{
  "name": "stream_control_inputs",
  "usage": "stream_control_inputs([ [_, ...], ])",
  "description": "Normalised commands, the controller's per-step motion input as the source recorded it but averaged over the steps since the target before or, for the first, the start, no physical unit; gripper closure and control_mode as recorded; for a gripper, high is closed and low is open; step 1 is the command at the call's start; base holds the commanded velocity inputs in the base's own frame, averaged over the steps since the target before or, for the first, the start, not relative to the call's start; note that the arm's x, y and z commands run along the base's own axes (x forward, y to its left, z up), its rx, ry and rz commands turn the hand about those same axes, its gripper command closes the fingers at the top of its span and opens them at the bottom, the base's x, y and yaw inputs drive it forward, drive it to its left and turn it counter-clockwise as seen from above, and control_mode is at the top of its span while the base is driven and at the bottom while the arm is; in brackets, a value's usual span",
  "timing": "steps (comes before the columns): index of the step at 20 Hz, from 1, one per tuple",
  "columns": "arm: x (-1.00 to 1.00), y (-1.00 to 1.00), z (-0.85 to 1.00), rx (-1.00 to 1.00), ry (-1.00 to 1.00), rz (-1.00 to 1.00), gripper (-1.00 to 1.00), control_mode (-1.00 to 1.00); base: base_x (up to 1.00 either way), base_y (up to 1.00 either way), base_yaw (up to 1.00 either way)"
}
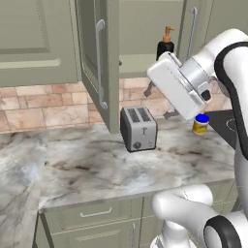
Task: Pick the bar soap and soap dispenser from the cabinet and place them on the counter.
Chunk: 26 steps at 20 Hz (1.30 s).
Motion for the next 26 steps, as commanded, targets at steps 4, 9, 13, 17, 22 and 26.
stream_control_inputs([
  [4, 0.0, -0.19, 0.03, -0.26, -0.18, 0.04, -1.0, -1.0, 0.0, 0.0, 0.0],
  [9, -0.03, -0.1, 0.04, -0.28, -0.17, 0.03, -1.0, -1.0, 0.0, 0.0, 0.0],
  [13, -0.18, 0.0, 0.0, -0.34, -0.23, 0.03, -1.0, -1.0, 0.0, 0.0, 0.0],
  [17, -0.25, -0.08, -0.02, -0.34, -0.29, 0.04, -1.0, -1.0, 0.0, 0.0, 0.0],
  [22, -0.19, -0.23, -0.14, -0.34, -0.23, 0.03, -1.0, -1.0, 0.0, 0.0, 0.0],
  [26, -0.06, -0.3, -0.25, -0.35, -0.17, 0.02, -1.0, -1.0, 0.0, 0.0, 0.0],
])
